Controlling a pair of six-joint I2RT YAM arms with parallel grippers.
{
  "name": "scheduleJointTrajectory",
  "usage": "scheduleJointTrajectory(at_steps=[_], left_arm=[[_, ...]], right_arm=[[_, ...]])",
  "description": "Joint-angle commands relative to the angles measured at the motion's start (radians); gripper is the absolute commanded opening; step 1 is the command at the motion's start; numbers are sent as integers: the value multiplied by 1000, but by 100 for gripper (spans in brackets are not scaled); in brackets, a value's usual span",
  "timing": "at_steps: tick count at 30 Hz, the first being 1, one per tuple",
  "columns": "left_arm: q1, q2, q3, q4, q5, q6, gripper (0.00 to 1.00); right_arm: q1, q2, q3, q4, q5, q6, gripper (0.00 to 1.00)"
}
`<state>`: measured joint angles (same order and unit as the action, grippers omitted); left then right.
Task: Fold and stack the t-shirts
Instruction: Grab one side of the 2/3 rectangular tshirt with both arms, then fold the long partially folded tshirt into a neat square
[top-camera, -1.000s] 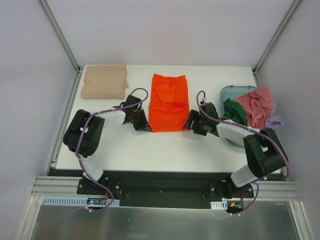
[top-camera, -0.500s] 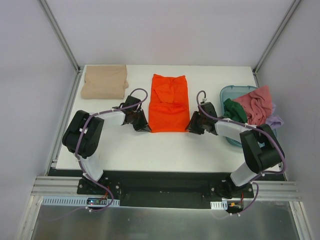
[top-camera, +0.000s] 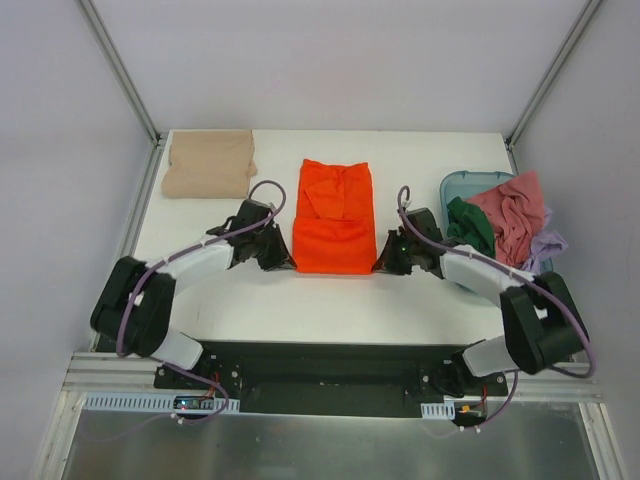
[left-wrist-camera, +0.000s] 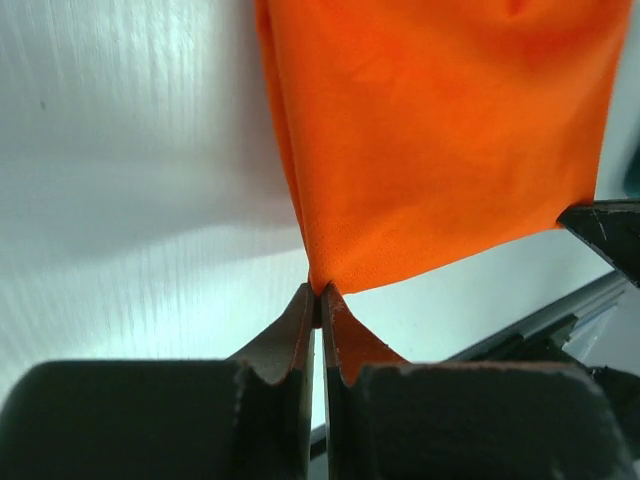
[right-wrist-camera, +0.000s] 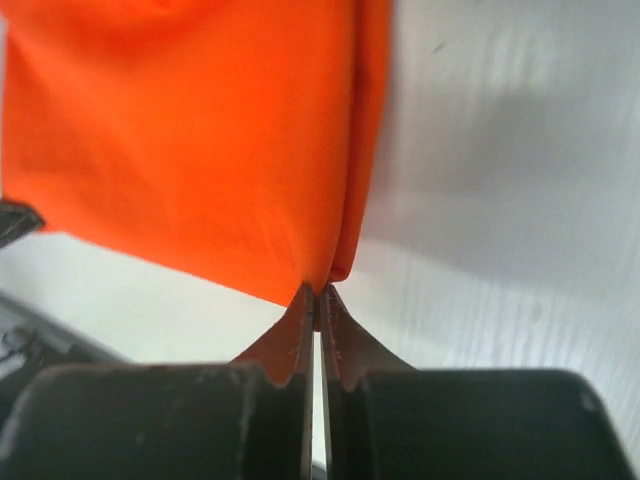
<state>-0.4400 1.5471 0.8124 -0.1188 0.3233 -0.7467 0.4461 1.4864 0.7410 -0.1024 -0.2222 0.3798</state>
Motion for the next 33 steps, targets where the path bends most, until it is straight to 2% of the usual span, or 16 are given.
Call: scheduleJointTrajectory(at_steps=[1, 5, 9, 14, 18, 21, 25, 33], left_arm=[[-25, -220, -76, -65, -33, 44, 0], [-32, -433, -145, -156, -15, 35, 0], [-55, -672, -189, -208, 8, 17, 0], [-66, -893, -213, -262, 45, 26, 0], [-68, -985, -217, -278, 106, 30, 0], [-68, -1012, -214, -277, 114, 26, 0], [-68, -974, -182, -277, 92, 33, 0], [-66, -793, -114, -246, -10, 30, 0]], right_arm=[[29, -210, -31, -152, -196, -38, 1], [104, -377, -20, -331, -200, -53, 1], [144, -491, 11, -482, -325, -64, 1], [177, -592, 31, -534, -505, -39, 1], [206, -649, 26, -527, -589, -24, 1], [209, -693, 6, -488, -606, 14, 1], [207, -713, 5, -476, -560, 27, 1], [152, -683, 31, -493, -342, -10, 1]])
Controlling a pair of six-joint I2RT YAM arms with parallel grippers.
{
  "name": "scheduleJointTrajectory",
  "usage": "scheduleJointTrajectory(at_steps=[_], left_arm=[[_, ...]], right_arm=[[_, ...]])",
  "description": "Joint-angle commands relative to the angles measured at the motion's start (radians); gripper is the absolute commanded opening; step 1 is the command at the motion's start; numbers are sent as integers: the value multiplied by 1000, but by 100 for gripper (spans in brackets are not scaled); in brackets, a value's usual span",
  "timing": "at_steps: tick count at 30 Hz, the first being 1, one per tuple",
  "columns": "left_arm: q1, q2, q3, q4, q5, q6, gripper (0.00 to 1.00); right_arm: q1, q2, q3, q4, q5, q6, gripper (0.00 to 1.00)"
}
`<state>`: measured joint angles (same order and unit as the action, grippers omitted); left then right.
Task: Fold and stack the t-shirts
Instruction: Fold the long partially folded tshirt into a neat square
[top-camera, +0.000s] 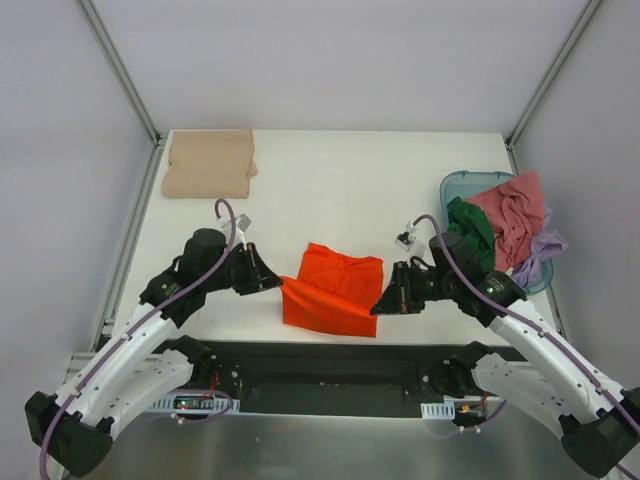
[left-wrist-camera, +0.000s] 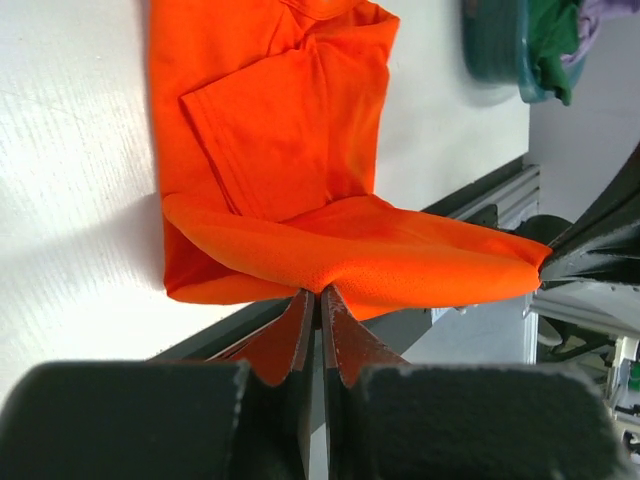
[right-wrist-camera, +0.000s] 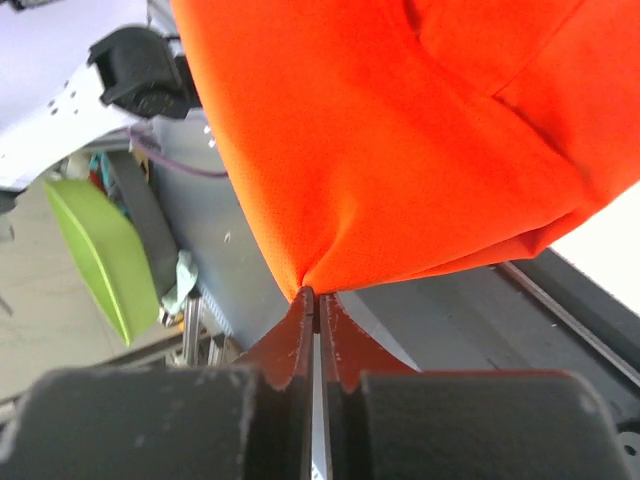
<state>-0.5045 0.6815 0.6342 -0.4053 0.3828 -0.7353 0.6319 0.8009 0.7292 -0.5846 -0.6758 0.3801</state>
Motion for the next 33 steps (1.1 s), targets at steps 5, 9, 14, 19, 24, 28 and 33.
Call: scheduleJointTrajectory(at_steps=[5, 9, 14, 19, 24, 28, 33], left_arm=[[-2, 193, 107, 98, -96, 19, 0], [-2, 269, 142, 135, -114, 31, 0], [1, 355, 188, 155, -122, 40, 0], [14, 446, 232, 180, -131, 42, 0], [21, 510, 277, 217, -128, 57, 0], [50, 576, 318, 235, -101, 59, 0], [75, 713, 384, 258, -100, 51, 0]], right_arm=[[-78, -11, 52, 34, 203, -20, 1], [-112, 21, 72, 37, 186, -43, 1], [-144, 63, 91, 57, 217, -56, 1], [-161, 87, 96, 127, 275, -38, 1], [-178, 89, 79, 227, 311, -15, 1], [-196, 113, 87, 258, 334, -18, 1], [-222, 216, 84, 314, 415, -37, 1]])
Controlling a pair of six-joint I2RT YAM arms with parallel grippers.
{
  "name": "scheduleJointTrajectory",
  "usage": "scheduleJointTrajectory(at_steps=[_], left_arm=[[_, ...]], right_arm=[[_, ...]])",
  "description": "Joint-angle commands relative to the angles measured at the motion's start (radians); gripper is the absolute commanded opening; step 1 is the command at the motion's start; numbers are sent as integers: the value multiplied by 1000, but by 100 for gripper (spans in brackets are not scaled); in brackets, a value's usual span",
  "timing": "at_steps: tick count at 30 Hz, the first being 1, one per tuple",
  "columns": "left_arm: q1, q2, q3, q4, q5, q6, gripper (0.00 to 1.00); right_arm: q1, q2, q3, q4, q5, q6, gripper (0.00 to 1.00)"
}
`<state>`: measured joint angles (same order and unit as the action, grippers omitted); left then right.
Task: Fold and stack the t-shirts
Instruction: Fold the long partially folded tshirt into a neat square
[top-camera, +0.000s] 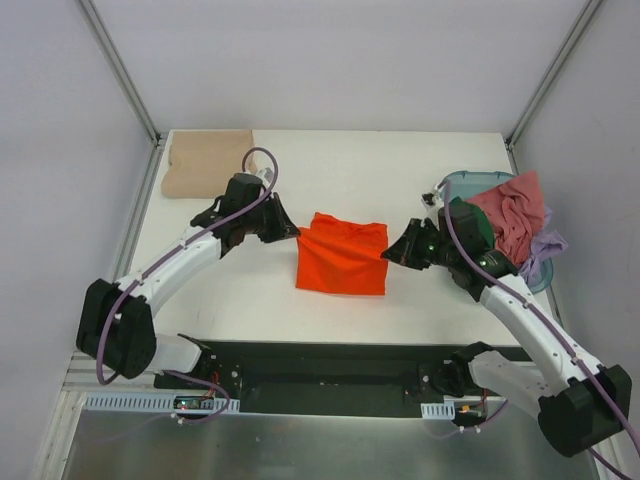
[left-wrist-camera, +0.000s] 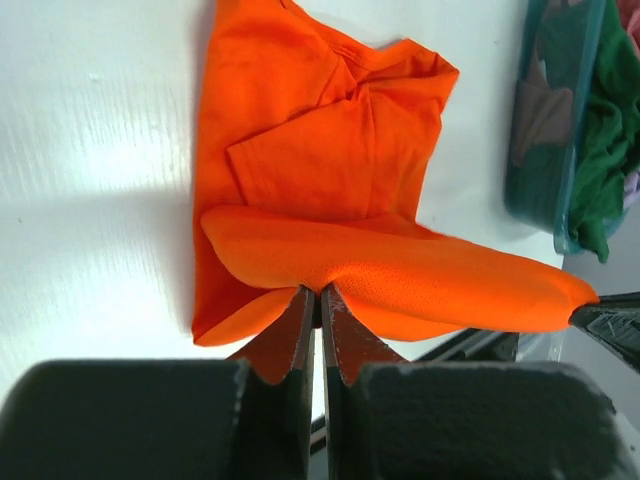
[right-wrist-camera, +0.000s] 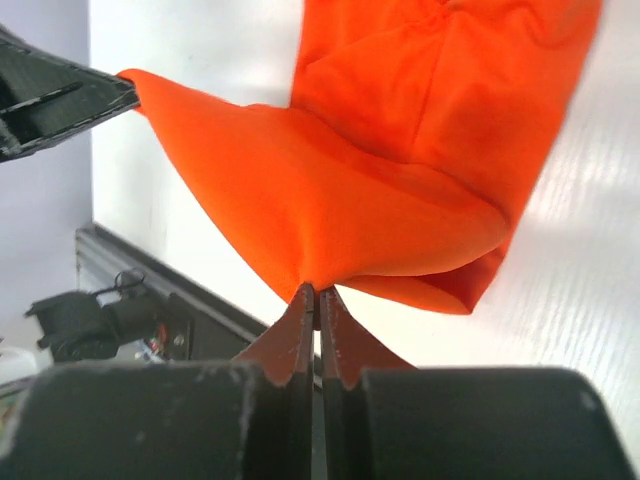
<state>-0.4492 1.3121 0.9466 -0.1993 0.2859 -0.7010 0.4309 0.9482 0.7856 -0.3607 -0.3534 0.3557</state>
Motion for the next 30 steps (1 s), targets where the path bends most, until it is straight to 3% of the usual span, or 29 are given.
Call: scheduleJointTrajectory(at_steps=[1, 8, 15, 22, 25, 26, 28, 30], left_arm=[[21, 119, 81, 64, -19, 5, 0], [33, 418, 243, 115, -38, 14, 0], [60, 547, 311, 115, -73, 20, 0], [72, 628, 353, 116, -62, 47, 0], [72, 659, 380, 116, -70, 70, 11], [72, 662, 386, 116, -65, 77, 17], [72, 651, 393, 116, -56, 87, 38], [72, 612, 391, 117, -62, 95, 58]], right_arm=[[-24, 92, 18, 124, 131, -12, 1], [-40, 283, -19, 356, 347, -40, 1], [-50, 494, 3, 569, 307, -83, 1], [-58, 606, 17, 675, 307, -69, 1], [-60, 655, 32, 718, 315, -73, 5], [-58, 665, 46, 720, 306, -73, 12], [-60, 672, 66, 707, 289, -80, 24], [-60, 649, 78, 689, 283, -83, 44]])
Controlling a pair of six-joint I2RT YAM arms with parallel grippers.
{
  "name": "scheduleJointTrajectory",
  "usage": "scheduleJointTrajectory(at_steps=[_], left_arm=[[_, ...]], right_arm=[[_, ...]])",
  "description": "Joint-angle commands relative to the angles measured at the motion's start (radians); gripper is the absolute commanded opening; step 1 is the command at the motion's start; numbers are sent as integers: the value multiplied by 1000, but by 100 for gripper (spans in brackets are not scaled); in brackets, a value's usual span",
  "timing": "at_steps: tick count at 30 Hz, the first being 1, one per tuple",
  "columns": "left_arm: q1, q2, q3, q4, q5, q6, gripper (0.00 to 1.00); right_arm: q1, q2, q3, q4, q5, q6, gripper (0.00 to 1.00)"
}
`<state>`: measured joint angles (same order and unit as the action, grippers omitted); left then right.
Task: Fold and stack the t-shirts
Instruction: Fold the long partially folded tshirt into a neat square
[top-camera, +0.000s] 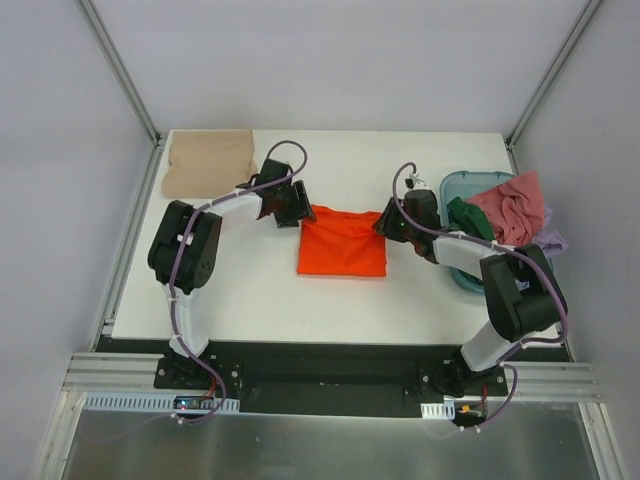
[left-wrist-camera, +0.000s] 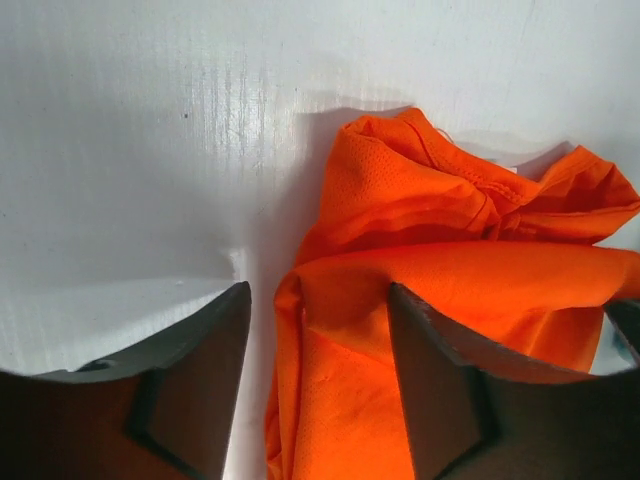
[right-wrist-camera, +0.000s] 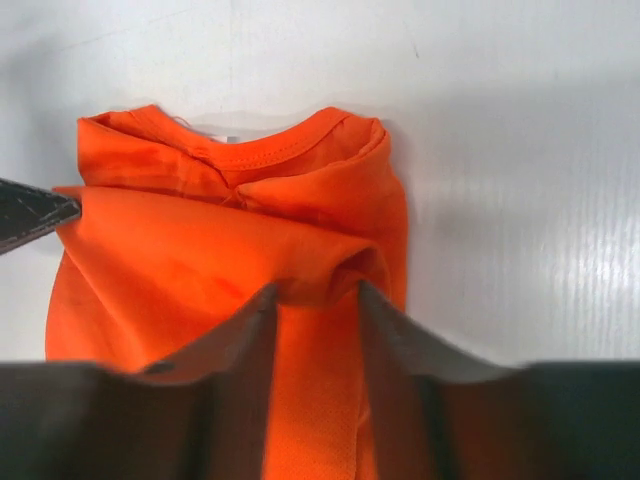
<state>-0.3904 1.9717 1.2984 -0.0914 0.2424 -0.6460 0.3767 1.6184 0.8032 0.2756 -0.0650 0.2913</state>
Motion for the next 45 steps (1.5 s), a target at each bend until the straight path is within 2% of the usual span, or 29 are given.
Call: scheduleJointTrajectory(at_steps=[1, 2, 3, 4, 7, 12, 16, 20, 27, 31, 34, 38, 45], left_arm=[[13, -69, 33, 9, -23, 43, 69], [13, -100, 27, 9, -28, 42, 78], [12, -128, 15, 9, -29, 42, 92], [12, -160, -2, 10, -29, 42, 99], [-2, -243, -53, 10, -26, 37, 99], [-34, -277, -97, 30, 75, 29, 99], [-51, -220, -68, 44, 146, 19, 99], [-57, -128, -10, 45, 152, 29, 99], [-53, 68, 93, 48, 86, 78, 99], [-53, 124, 108, 47, 40, 75, 99], [-53, 101, 52, 42, 2, 63, 99], [-53, 12, -86, 42, -61, 54, 99], [-91, -209, -368, 51, -87, -6, 99]], right_arm=[[-4, -41, 70, 30, -10, -24, 53], [-5, -63, 77, -1, -22, -30, 60], [-2, -87, 82, -28, -33, -35, 68], [-2, -110, 80, -51, -51, -37, 96], [7, -198, 51, -108, -94, -38, 96], [21, -275, -24, -56, -238, 5, 96], [25, -183, 13, -41, -321, 31, 96], [19, -71, 62, -4, -302, 31, 96], [-28, 135, 168, 34, -269, 20, 96], [-30, 219, 162, 45, -254, 25, 96], [-30, 244, 133, 54, -251, 39, 96], [-29, 221, 25, 149, -262, 91, 96], [20, 60, -179, 228, -332, 138, 96]])
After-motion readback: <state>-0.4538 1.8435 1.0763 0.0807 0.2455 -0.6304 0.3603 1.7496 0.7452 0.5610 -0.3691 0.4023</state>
